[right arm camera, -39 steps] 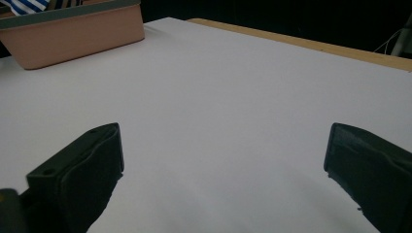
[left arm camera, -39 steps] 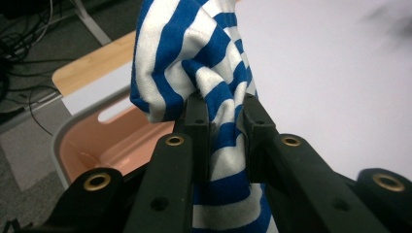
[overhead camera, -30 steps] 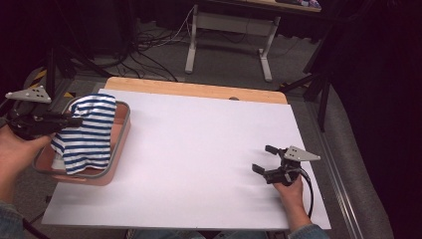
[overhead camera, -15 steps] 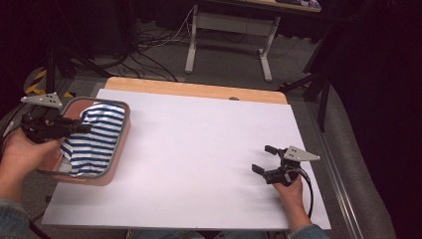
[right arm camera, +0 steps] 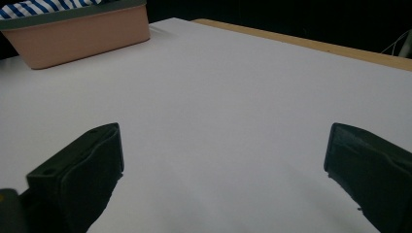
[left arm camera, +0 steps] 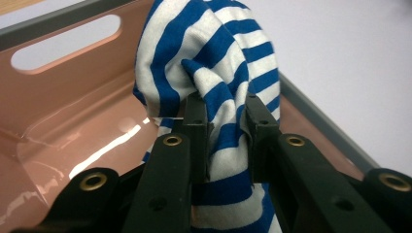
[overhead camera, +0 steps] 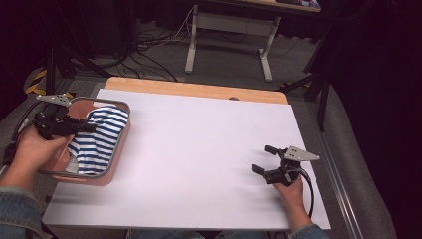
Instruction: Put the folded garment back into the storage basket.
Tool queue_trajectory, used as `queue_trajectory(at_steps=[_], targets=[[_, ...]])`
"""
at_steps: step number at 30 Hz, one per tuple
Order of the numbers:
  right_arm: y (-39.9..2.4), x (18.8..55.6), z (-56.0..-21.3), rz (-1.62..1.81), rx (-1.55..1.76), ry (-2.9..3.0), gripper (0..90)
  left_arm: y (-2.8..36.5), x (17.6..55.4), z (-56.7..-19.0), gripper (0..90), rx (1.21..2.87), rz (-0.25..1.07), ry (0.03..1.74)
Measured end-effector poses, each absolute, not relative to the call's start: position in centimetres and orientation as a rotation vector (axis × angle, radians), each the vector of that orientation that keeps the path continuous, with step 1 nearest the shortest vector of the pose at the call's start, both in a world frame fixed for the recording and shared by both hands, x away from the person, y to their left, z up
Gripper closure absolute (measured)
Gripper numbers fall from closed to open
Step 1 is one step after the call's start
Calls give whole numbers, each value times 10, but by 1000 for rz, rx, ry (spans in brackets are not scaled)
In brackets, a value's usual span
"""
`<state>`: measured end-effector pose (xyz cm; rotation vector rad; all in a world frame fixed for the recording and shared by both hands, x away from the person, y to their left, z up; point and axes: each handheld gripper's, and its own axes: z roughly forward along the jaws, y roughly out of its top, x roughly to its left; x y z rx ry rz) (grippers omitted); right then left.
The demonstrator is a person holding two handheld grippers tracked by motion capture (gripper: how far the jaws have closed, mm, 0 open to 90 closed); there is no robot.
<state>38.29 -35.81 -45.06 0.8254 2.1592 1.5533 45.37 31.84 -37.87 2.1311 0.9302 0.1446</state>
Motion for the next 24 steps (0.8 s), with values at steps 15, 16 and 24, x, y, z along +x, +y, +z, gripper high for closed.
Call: queue_trajectory(at_steps=[15,16,24], targets=[[-359,383,-450,1558,827,2153,8,323,473,-392,647,2156,277,1072],[-359,383,-450,1557,827,2152,8,323,474,-393,647,2154,289,1091],[-359,383,-451,1560,822,2154,8,329,475,-391,440,2070,464,1226]])
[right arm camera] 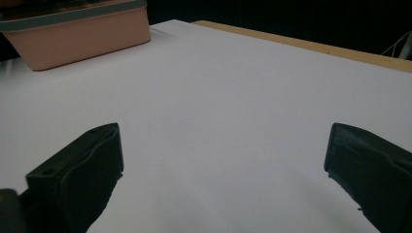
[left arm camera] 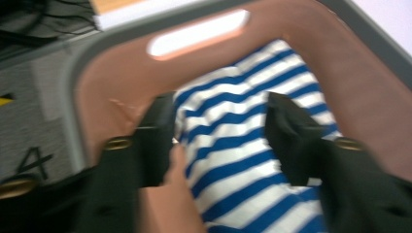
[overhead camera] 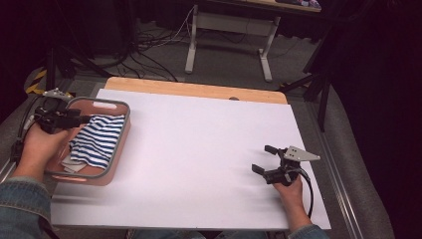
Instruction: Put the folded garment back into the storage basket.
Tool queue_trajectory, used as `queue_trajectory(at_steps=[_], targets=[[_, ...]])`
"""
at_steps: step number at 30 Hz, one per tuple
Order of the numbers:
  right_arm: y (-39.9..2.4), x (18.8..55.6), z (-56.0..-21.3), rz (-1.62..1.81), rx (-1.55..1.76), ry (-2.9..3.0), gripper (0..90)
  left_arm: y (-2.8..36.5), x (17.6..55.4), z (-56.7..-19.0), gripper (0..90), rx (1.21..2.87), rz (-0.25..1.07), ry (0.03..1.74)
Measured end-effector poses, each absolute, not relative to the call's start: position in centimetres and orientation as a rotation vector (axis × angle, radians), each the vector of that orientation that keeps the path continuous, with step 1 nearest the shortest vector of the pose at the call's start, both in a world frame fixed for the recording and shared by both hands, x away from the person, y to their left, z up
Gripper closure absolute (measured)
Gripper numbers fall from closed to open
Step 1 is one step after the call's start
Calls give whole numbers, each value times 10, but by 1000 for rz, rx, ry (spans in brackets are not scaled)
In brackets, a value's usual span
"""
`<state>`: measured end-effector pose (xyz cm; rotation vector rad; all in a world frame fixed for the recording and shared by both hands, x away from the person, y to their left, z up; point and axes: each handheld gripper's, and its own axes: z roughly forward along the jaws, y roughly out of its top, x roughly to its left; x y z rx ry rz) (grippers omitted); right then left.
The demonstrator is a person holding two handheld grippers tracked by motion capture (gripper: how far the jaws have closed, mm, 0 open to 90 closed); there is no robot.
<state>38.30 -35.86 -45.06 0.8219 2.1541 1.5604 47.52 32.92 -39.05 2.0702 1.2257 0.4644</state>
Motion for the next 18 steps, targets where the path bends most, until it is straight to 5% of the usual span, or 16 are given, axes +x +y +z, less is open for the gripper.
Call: queue_trajectory(at_steps=[12,18], targets=[[-359,383,-450,1561,821,2153,7,312,460,-372,85,1989,540,1190],[-359,382,-450,1564,817,2153,6,299,453,-361,3,1968,534,1174]])
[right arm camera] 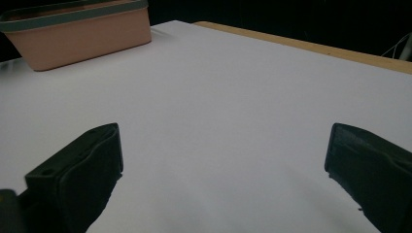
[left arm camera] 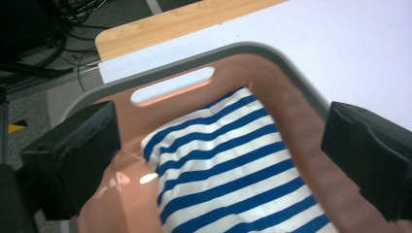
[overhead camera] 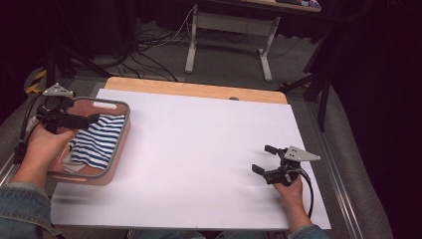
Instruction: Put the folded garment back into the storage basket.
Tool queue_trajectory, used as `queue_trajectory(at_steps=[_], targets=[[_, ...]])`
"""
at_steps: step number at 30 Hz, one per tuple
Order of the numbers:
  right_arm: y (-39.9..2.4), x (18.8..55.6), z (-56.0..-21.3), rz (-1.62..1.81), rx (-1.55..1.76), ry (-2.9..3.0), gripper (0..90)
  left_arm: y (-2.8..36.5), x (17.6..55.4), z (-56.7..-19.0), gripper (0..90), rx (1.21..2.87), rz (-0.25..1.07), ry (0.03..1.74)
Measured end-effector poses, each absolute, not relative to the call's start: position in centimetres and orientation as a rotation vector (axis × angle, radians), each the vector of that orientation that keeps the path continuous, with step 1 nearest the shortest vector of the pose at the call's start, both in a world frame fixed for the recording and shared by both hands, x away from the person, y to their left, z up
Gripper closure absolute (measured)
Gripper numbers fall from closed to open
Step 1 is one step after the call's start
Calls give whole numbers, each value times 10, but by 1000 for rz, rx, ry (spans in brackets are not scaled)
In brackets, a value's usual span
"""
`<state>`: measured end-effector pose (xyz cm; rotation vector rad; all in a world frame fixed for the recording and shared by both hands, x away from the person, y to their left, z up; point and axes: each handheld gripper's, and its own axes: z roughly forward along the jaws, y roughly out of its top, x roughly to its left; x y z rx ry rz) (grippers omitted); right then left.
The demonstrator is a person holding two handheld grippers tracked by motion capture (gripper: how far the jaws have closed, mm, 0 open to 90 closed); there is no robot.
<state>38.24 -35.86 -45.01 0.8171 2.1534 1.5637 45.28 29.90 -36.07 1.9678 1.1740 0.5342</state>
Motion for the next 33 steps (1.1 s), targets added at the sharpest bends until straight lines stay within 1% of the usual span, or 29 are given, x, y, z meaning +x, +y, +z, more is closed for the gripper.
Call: queue_trajectory(at_steps=[3,5,10,14,17,18,20,21,25,29,33], targets=[[-359,382,-450,1564,816,2154,5,287,444,-356,1,1990,568,1151],[-358,382,-450,1563,815,2155,5,281,441,-354,1,2002,558,1129],[-358,382,-450,1563,811,2155,5,266,430,-345,0,1973,549,1070],[-358,382,-450,1563,811,2155,5,247,419,-337,0,1960,540,996],[-358,382,-450,1561,811,2155,5,237,414,-333,0,1942,514,958],[-358,382,-450,1561,811,2155,5,226,410,-331,0,1922,492,919],[-358,382,-450,1562,810,2156,5,221,408,-330,0,1916,484,900],[-358,382,-450,1562,810,2156,5,209,404,-330,0,1899,459,859],[-358,382,-450,1562,809,2157,5,194,399,-330,0,1883,420,804],[-357,382,-450,1562,807,2159,5,169,392,-334,0,1873,377,726],[-357,382,-450,1561,806,2159,5,149,389,-346,0,1846,325,666]])
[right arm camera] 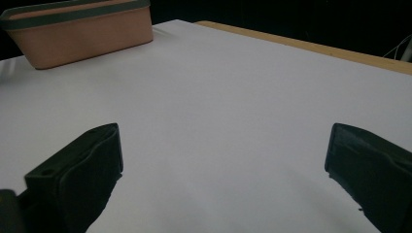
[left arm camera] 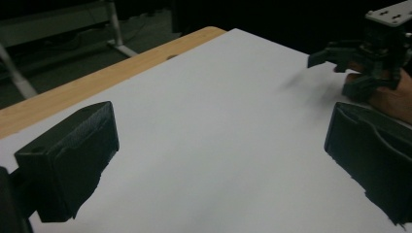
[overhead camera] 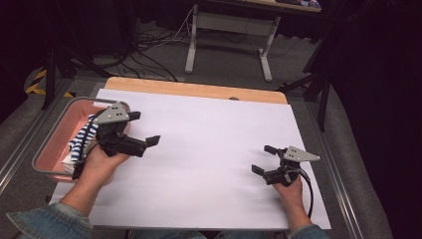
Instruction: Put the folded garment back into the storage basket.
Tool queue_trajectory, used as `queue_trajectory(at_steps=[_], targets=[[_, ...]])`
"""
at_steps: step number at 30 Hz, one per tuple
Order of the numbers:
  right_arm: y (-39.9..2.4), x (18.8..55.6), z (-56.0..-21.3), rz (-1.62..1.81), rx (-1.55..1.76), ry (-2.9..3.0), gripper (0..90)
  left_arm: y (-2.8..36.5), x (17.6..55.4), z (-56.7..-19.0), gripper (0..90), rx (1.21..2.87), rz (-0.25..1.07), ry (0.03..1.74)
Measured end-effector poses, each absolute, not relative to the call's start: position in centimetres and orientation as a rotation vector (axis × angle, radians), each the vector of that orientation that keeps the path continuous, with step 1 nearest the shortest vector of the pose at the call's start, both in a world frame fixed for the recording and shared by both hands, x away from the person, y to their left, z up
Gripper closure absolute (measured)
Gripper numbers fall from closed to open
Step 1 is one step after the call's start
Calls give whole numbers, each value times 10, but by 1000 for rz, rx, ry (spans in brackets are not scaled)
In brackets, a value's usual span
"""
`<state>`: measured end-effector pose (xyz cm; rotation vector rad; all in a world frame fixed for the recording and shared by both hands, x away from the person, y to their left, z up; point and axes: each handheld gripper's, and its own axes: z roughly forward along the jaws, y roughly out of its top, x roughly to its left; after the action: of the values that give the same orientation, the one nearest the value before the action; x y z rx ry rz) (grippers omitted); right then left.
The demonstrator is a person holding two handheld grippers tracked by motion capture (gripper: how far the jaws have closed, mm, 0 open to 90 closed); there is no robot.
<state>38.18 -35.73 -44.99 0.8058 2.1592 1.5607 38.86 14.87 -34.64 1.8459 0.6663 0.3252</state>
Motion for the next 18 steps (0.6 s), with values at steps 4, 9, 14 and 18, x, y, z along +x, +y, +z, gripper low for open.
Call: queue_trajectory(at_steps=[4,9,14,18], targets=[[-357,380,-449,1563,800,2161,5,131,388,-363,0,1818,274,621],[-352,374,-448,1571,775,2175,4,113,388,-385,0,1787,234,587],[-346,366,-448,1584,749,2196,3,98,389,-407,0,1761,171,567],[-343,361,-449,1600,738,2203,3,89,390,-423,0,1755,145,563]])
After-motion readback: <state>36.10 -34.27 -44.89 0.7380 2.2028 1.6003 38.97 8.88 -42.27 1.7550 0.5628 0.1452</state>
